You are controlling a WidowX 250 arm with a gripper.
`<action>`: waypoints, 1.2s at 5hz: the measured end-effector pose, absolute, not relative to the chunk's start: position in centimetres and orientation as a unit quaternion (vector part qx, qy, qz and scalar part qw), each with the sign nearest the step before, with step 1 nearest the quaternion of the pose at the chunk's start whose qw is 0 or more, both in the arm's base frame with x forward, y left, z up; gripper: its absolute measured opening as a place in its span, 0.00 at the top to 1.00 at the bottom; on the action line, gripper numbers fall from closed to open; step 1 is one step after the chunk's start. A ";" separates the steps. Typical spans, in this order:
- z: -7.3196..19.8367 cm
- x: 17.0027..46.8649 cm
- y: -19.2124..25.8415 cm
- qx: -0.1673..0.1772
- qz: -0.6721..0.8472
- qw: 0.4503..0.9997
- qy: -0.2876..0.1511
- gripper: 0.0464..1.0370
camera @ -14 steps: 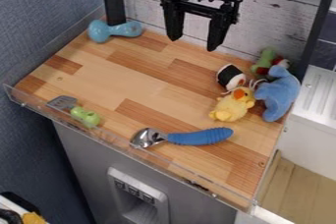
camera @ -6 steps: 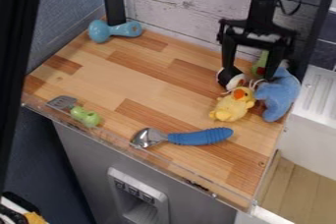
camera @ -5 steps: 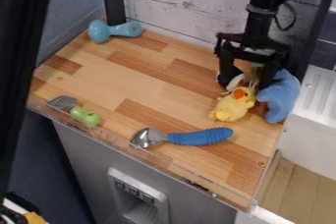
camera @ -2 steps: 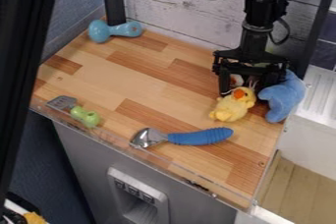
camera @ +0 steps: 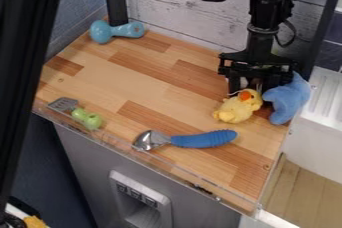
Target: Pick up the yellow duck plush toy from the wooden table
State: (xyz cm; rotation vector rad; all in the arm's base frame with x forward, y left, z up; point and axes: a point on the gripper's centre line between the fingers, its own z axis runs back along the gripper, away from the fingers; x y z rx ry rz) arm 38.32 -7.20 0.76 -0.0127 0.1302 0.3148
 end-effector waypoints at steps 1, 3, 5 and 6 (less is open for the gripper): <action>0.7 38.6 -7.5 -0.005 0.128 0.990 0.066 0.62; 0.9 38.9 -7.7 0.001 0.099 0.992 0.078 0.73; 2.5 39.1 -7.7 0.006 0.076 0.993 0.095 0.73; 4.9 39.5 -8.1 0.010 0.007 0.994 0.105 0.73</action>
